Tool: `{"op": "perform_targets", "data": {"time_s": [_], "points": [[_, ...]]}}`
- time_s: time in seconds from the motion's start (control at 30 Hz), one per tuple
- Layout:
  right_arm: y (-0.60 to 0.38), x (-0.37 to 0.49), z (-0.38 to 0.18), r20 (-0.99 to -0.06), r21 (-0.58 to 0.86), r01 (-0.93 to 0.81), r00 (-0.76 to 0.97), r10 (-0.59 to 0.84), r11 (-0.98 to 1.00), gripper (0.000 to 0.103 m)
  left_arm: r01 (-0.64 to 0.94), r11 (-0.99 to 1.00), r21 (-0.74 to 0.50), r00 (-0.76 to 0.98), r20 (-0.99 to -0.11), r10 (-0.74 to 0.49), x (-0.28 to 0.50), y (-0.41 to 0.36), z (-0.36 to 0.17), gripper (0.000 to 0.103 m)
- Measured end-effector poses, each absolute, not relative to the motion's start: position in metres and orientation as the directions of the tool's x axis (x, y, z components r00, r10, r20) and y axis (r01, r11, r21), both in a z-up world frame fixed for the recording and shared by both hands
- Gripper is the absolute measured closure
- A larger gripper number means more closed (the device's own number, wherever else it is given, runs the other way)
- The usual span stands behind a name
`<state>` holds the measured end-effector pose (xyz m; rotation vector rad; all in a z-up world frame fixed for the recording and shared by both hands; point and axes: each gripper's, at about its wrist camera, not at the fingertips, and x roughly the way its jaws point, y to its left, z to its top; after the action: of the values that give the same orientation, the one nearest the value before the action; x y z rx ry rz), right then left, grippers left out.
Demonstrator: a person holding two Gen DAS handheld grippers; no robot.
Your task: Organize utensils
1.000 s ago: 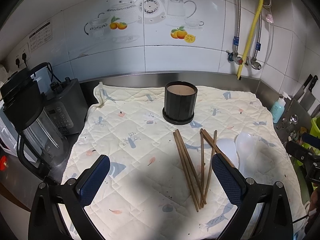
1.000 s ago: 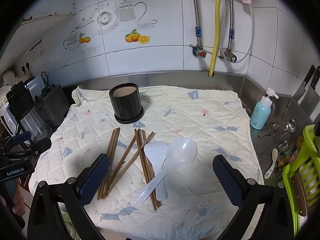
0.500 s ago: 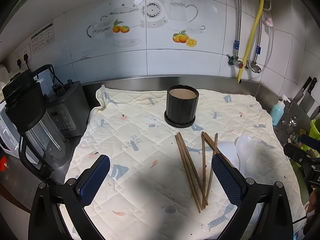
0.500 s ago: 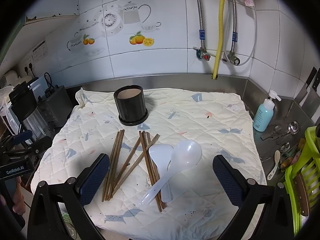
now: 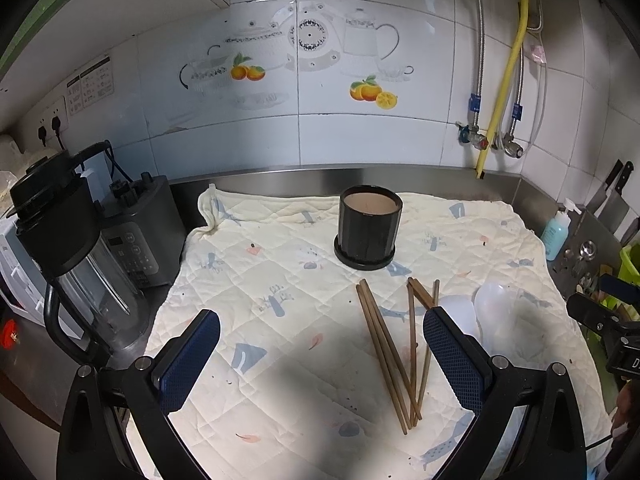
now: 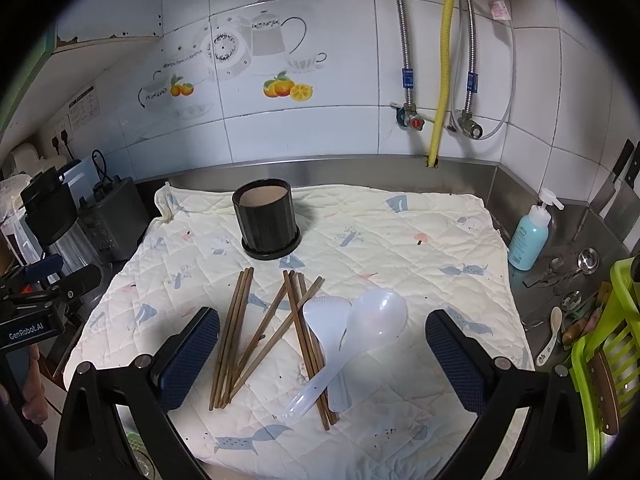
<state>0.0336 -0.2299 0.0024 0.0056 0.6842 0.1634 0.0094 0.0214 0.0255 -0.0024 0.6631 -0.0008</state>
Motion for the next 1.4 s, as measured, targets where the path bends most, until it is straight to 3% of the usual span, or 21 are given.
{"op": "perform_targets", "data": {"time_s": [0.3, 0.57, 0.77, 0.9, 1.13, 1.4], "points": [[-0.23, 0.034, 0.003, -0.617, 0.056, -0.149, 0.772, 0.151, 0.987, 0.0, 0.001, 1.0, 0.003, 0.801, -0.599, 0.001, 0.015, 0.022, 0.032, 0.0], [-0.238, 0.039, -0.01, -0.644, 0.057, -0.131, 0.752, 0.137, 0.99, 0.0, 0.024, 0.999, -0.03, 0.772, -0.635, -0.038, 0.028, 0.028, 0.017, 0.0], [-0.242, 0.047, -0.023, -0.674, 0.06, -0.124, 0.727, 0.132, 0.991, 0.009, 0.08, 0.996, -0.044, 0.721, -0.687, -0.088, 0.047, 0.02, -0.006, 0.0], [-0.247, 0.056, -0.035, -0.704, 0.079, -0.108, 0.698, 0.132, 0.991, 0.02, 0.099, 0.993, -0.061, 0.678, -0.726, -0.112, 0.065, 0.016, -0.025, 0.013], [-0.26, 0.073, -0.06, -0.757, 0.102, -0.037, 0.645, 0.102, 0.994, 0.034, 0.117, 0.988, -0.097, 0.625, -0.766, -0.149, 0.097, 0.02, -0.054, 0.02], [-0.264, 0.095, -0.084, -0.801, 0.136, 0.013, 0.59, 0.103, 0.991, 0.037, 0.158, 0.982, -0.105, 0.585, -0.791, -0.179, 0.127, 0.02, -0.077, 0.021]]}}
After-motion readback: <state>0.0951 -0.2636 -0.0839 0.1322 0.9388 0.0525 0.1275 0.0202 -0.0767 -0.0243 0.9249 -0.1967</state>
